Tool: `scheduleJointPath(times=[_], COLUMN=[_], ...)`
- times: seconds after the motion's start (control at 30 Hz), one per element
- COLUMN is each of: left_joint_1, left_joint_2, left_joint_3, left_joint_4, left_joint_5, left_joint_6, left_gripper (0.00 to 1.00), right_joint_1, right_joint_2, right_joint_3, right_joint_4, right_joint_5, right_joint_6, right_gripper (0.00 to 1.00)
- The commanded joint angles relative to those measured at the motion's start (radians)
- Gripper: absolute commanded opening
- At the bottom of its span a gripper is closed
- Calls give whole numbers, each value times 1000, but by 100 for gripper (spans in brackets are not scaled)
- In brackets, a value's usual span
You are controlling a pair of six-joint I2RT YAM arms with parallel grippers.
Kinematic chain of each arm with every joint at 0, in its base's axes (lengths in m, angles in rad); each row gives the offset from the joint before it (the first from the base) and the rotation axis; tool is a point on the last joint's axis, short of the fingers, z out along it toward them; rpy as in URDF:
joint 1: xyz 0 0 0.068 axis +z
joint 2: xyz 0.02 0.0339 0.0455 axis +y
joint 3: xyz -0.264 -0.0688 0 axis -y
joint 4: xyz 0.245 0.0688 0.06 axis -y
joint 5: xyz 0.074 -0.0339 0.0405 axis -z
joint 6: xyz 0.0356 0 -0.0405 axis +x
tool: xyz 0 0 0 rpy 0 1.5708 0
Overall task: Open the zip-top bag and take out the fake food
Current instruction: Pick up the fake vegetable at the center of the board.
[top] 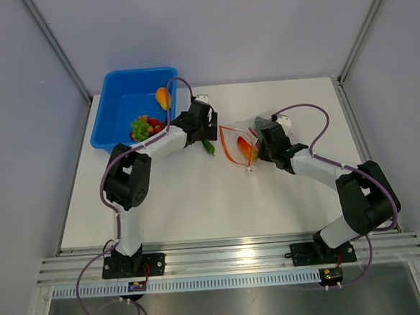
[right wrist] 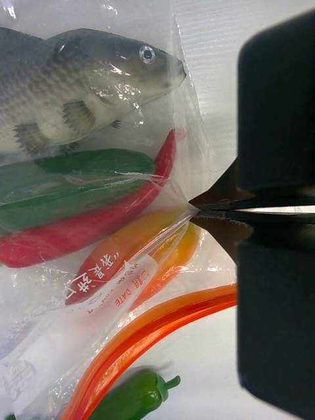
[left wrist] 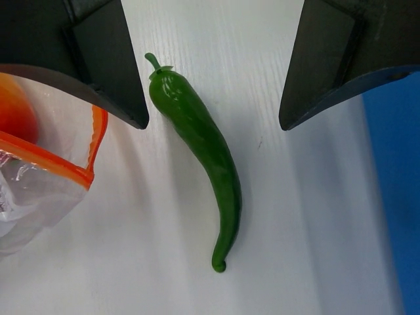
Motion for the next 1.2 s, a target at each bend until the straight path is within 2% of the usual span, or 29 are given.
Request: scheduleJointPath(times=[0.0, 0.33, 0.5, 0.8, 0.97, 1.07, 1.17], left_joint_1=[1, 1, 1, 1, 1, 1, 1], left_joint_2=[44, 138, 158, 176, 180, 178, 180], left_joint_3=[60, 126, 134, 131, 132, 125, 125], left_joint_4=[-2, -48, -53, -53, -54, -47, -45], left_joint_5=[20, 15, 21, 16, 21, 23, 27], left_joint_6=[-36, -26, -20, -19, -11, -7, -3], left_gripper=[83, 79, 69, 63, 53, 51, 42], right_joint_1=[8, 8, 8, 8, 8, 8, 8], right_joint_2=[-3, -4, -6, -12, -17, -18, -29], right_joint_3=[31, 31, 29, 26, 23, 22, 15], right_joint_4=[30, 29, 29, 26, 26, 29, 32], right_joint_5=[-5, -2, 0, 0, 3, 3, 6], right_joint_6=[-8, -11, -9, -11, -11, -9, -9], right_gripper=[0, 0, 0, 0, 0, 0, 0])
